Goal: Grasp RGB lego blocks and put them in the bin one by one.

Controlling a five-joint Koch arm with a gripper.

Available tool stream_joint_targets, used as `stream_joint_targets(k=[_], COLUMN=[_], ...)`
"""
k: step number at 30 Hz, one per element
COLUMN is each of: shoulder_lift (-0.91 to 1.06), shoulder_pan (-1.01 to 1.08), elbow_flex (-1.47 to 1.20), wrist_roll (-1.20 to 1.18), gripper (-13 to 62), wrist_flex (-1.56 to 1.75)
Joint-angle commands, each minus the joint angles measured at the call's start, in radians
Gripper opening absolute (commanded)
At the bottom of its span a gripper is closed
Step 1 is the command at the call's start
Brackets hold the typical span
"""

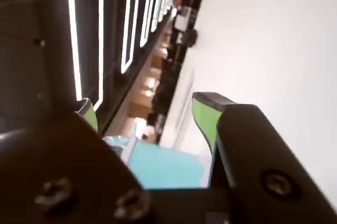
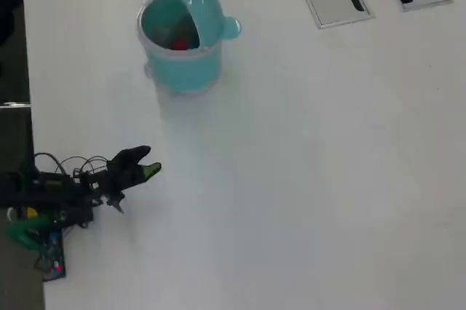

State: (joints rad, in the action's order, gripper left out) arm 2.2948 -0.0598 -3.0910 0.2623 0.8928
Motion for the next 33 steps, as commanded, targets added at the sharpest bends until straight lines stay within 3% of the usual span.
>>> stream_joint_targets(k=[1, 21, 33], shoulder_lift=[0.064, 0.061, 0.057], shoulder_pan=[0.009, 0.026, 0.021], elbow_flex=[-0.080, -0.080, -0.080], wrist_roll=[-0.017, -0.100, -0.112], gripper=[34.1, 35.6, 35.5], wrist_flex=[0.183, -0.431, -0.617])
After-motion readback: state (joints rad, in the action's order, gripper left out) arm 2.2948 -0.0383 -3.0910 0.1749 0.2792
